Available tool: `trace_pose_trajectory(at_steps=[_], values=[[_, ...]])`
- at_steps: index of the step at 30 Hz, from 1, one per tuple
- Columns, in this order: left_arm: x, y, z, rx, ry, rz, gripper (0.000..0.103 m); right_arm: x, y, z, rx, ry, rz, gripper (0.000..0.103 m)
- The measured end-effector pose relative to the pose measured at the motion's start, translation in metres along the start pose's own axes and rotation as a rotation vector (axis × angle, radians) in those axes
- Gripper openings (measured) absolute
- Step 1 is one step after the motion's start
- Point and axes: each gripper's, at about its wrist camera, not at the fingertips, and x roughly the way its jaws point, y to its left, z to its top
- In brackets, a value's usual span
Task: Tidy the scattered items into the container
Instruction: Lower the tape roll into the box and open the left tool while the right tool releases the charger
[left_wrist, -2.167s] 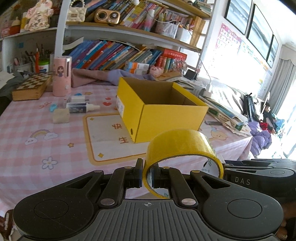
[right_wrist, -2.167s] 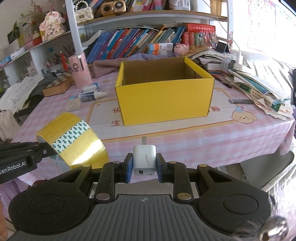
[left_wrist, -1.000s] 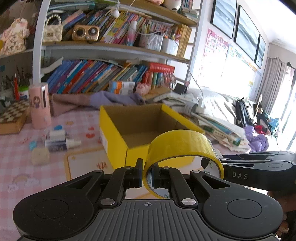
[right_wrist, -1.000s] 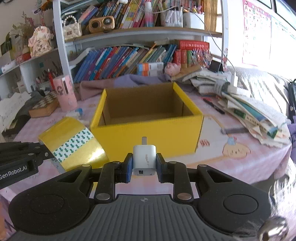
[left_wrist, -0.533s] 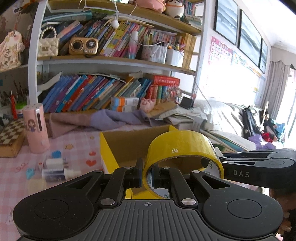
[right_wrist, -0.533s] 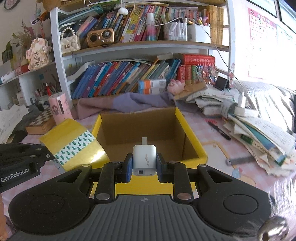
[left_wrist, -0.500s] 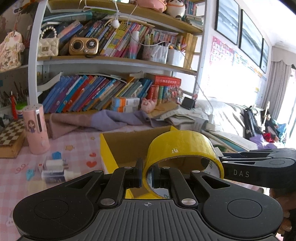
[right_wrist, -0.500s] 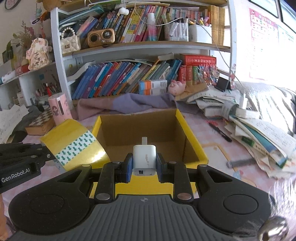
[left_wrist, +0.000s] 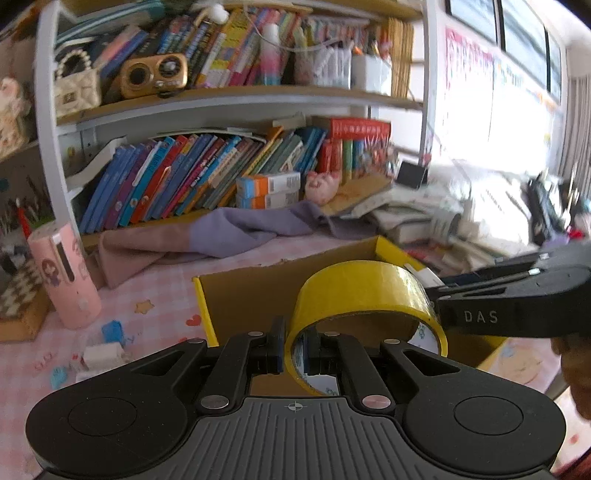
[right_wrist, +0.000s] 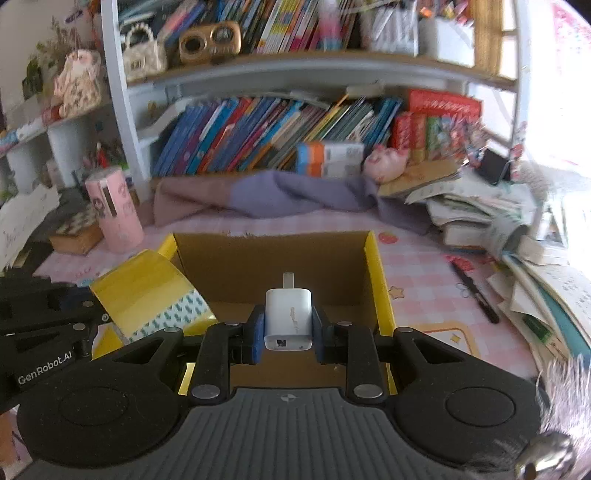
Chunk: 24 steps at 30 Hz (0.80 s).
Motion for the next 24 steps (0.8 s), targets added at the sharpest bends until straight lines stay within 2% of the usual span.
trace_pose_trajectory(at_steps=[9, 14, 24], values=[[0.046, -0.012, 0.010, 0.207, 0.098, 0.079, 0.008, 0.063, -0.012, 0.017, -0.174, 0.121, 0.090, 0.024], [0.063, -0.013, 0.011, 0.276, 0.144, 0.093, 0.008, 0.088, -0.009, 0.024, -0.258, 0.193, 0.145, 0.024], [0.088, -0.031, 0.003, 0.444, 0.228, 0.109, 0.009, 0.121, -0.002, 0.023, -0.409, 0.306, 0.170, 0.024]])
